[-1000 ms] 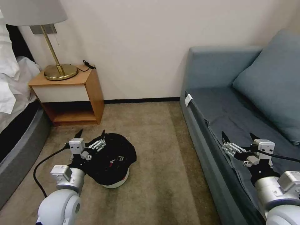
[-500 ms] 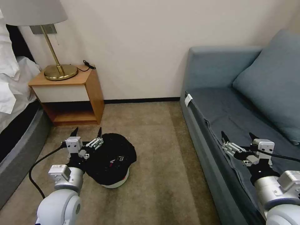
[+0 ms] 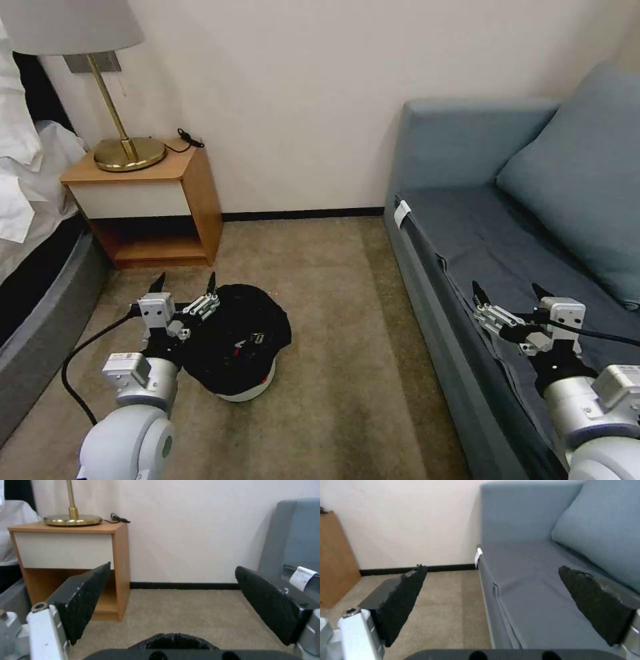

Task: Pick up the trash bin, then pick up the garbage on the floor and place it into the trash bin.

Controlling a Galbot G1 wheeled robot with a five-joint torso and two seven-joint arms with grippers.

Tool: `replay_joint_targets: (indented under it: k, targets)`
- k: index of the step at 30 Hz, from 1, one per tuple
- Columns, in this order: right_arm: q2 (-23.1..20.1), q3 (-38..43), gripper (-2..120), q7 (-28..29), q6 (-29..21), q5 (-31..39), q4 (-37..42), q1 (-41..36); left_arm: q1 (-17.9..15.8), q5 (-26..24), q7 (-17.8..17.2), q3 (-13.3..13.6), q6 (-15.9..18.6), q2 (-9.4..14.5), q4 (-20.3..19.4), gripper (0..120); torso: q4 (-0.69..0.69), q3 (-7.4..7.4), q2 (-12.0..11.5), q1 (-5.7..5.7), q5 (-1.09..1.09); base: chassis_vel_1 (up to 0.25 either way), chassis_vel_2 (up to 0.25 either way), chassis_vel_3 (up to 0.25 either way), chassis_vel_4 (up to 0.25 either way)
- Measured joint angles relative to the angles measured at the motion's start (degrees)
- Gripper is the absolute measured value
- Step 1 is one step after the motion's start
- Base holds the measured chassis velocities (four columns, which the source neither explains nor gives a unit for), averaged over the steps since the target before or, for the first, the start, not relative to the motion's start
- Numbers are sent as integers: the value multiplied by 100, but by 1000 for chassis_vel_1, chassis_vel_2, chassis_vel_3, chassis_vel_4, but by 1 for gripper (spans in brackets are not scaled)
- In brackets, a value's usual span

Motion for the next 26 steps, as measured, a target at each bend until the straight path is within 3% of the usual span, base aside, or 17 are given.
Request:
replay_joint_targets:
  k: [26]
  targets:
    - [-1, 2, 100, -2, -9, -3, 0, -1, 0, 4, 0, 0, 8, 3, 1, 100, 0, 0, 0, 0, 0, 0, 0, 0, 0]
